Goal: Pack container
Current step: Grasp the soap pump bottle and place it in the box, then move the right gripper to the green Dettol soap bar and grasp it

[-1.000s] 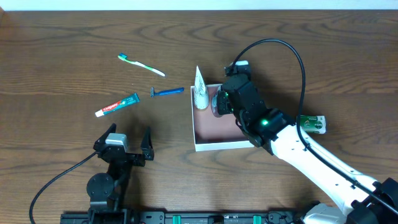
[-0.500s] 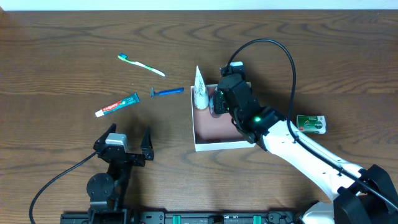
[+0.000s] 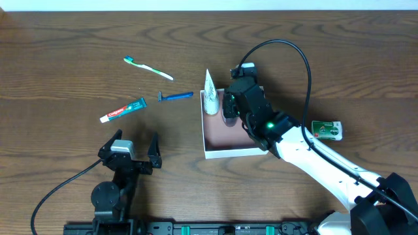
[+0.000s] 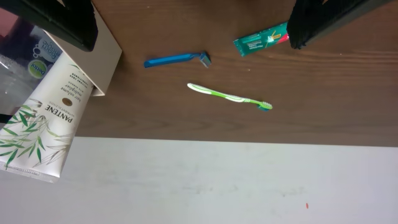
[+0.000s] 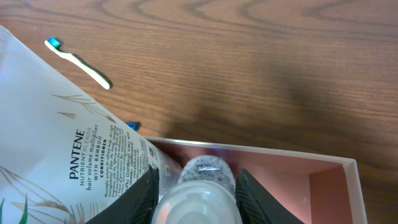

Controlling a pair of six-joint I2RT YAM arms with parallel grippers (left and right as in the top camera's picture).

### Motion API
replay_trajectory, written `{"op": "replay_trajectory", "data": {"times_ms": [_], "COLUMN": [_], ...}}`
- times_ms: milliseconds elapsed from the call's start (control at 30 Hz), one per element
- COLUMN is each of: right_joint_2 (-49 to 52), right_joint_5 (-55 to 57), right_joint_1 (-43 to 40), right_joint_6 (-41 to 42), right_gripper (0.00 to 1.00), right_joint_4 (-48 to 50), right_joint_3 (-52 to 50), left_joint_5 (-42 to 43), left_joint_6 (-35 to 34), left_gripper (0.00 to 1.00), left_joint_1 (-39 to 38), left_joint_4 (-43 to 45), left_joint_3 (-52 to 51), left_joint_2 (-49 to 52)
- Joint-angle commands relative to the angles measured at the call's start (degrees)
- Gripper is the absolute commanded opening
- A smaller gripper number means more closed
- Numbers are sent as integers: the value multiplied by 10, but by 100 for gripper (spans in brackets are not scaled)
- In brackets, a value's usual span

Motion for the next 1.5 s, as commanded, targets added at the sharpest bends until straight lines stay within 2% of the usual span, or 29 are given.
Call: {"op": "replay_trajectory", "data": {"times_ms": [0, 267, 467, 600, 733, 900, 967, 1067, 1200, 1233, 1300, 1467], "right_joint_2": [0, -38, -132, -226, -305, -330, -321, -300, -258, -247, -220, -154], "right_joint_5": [-2, -14, 10, 19, 16, 16, 16, 16, -7, -18, -52, -94], "right_joint_1": [3, 3, -17, -77, -165, -260, -290, -329, -376, -386, -406, -441], "right_joint_6": [-14, -22, -23, -16, 16, 39, 52, 73, 67, 55, 10, -67], "right_gripper": [38, 51, 54, 67, 70, 77, 79, 83, 87, 89, 99, 99], "right_joint_4": [14, 26, -40, -160, -306, -464, -495, -485, -421, -405, -372, -338], "right_joint_3": [6, 24, 52, 83, 94, 87, 70, 26, -33, -43, -57, -63], "left_joint_5": [7, 7, 7, 7, 7, 7, 7, 7, 7, 7, 7, 7], "left_joint_6": [7, 7, 7, 7, 7, 7, 7, 7, 7, 7, 7, 7], "left_gripper": [98, 98, 98, 98, 98, 98, 98, 98, 98, 98, 98, 98], "left_joint_1": [3, 3, 3, 3, 3, 3, 3, 3, 3, 3, 3, 3], "left_joint_4": [-18, -18, -18, -18, -18, -18, -18, -18, -18, -18, -18, -18], "left_joint_3": [-11, -11, -11, -11, -11, -11, -11, -11, -11, -11, -11, -11], "left_joint_2": [0, 0, 0, 0, 0, 0, 0, 0, 0, 0, 0, 0]}}
